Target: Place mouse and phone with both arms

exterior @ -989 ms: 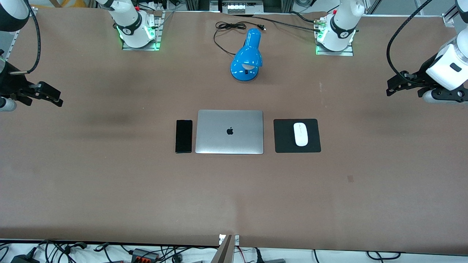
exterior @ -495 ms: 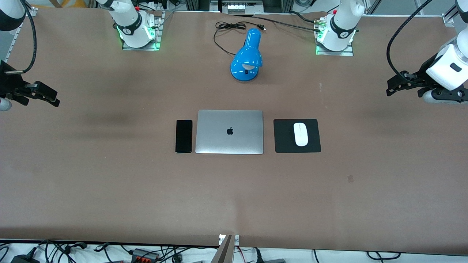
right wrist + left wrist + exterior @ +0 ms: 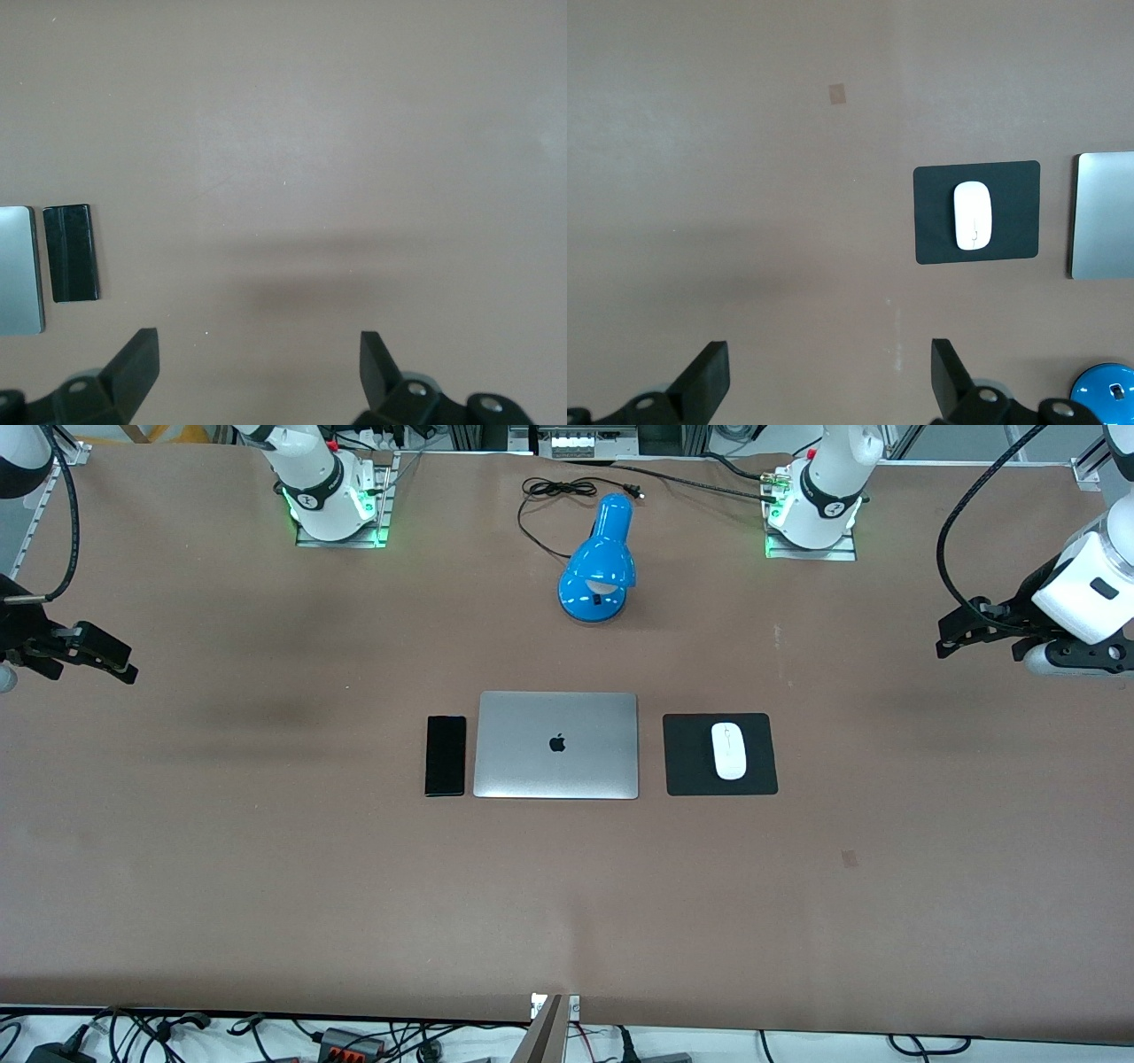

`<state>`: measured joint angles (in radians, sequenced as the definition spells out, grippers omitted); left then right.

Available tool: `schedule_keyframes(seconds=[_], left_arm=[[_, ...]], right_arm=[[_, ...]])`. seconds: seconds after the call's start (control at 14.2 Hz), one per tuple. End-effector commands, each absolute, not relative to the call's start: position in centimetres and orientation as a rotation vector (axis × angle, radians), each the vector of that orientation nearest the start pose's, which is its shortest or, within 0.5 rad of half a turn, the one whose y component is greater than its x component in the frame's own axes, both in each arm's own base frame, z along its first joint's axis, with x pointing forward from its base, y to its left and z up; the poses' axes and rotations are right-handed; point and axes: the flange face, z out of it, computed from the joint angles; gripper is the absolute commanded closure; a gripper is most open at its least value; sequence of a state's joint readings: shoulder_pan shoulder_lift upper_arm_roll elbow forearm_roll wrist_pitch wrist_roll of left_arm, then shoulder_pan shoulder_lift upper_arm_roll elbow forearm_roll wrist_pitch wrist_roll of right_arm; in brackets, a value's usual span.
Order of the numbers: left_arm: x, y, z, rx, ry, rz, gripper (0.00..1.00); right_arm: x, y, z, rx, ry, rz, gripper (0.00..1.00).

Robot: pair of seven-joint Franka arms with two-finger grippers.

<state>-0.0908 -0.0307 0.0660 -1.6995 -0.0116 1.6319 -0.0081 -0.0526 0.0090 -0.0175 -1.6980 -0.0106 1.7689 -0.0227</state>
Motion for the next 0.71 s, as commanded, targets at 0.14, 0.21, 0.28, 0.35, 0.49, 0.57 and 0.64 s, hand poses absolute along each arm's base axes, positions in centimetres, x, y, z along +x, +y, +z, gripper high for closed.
schedule_keyframes(seconds=[0.14,0.21,0.28,0.35,0.49,0.57,0.64], left_arm=[[54.94,-1.28,59.02,-3.146,0.045,0.068,0.0],[54.95,-1.28,59.09,-3.146,0.045,0.065,0.0],[54.95,-1.28,59.09,-3.146,0.045,0.065,0.0],[54.95,-1.28,59.09,-3.146,0.045,0.065,0.0],[54.95,-1.28,59.09,-3.146,0.045,0.065,0.0],[54.95,-1.28,59.09,-3.146,0.045,0.065,0.0],[54.95,-1.28,59.09,-3.146,0.045,0.065,0.0]], right_arm=[[56.5,-3.85,58.32,-3.146,0.045,-0.091,0.0],[56.52,-3.52,58.32,-3.148,0.035,-0.091,0.0],[56.52,-3.51,58.32,-3.148,0.035,-0.091,0.0],[56.5,-3.51,58.3,-3.148,0.035,-0.089,0.0],[56.42,-3.59,58.53,-3.148,0.038,-0.094,0.0],[56.27,-3.48,58.64,-3.146,0.033,-0.087,0.0],[56.25,-3.48,58.62,-3.146,0.033,-0.084,0.0]])
